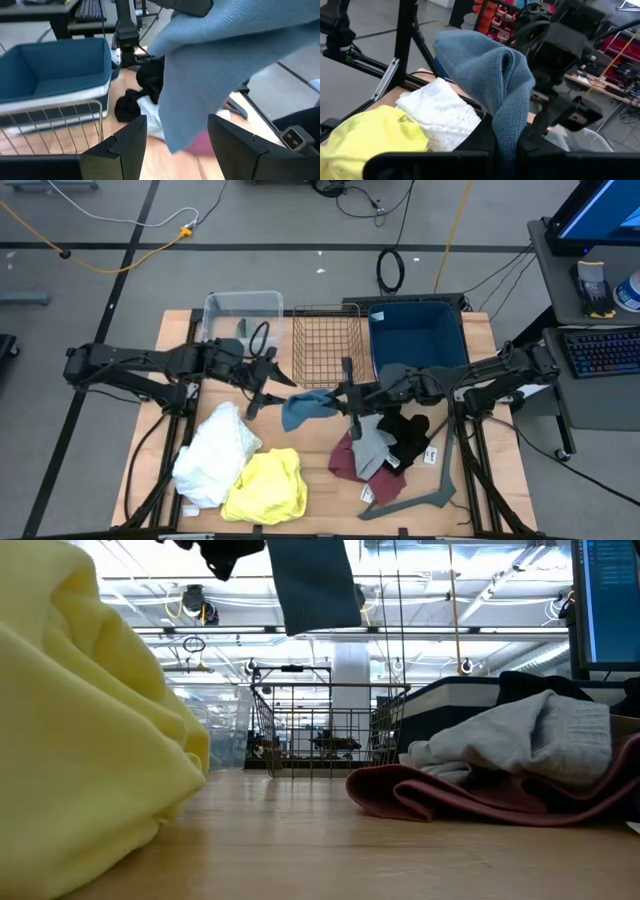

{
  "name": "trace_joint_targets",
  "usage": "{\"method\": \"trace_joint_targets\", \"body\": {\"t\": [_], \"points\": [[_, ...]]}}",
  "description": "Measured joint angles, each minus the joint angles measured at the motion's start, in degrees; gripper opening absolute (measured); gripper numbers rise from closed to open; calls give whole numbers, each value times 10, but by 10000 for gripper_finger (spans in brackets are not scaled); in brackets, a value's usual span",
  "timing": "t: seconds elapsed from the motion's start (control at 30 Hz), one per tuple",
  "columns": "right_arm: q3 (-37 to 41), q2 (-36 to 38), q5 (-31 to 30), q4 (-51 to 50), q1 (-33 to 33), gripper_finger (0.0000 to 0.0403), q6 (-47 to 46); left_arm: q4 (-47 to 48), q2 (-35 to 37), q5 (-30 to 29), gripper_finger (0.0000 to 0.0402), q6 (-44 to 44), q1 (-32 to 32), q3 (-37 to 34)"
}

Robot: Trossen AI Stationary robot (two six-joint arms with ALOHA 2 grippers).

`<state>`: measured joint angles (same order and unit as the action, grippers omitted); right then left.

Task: Pick & Place Cloths
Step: Put the blue sock into the transparent container

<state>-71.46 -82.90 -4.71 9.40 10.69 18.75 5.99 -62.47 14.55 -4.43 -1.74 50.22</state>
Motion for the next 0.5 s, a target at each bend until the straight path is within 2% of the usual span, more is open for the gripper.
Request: {"method": "trace_joint_targets", "body": {"t": [0.27, 0.5], "points": [[0, 0, 0, 26, -2, 5, 16, -60, -40, 10, 214, -8, 0, 0], [0, 0, -31, 28, -2, 5, 19, -29, -39, 25, 214, 5, 0, 0]]}}
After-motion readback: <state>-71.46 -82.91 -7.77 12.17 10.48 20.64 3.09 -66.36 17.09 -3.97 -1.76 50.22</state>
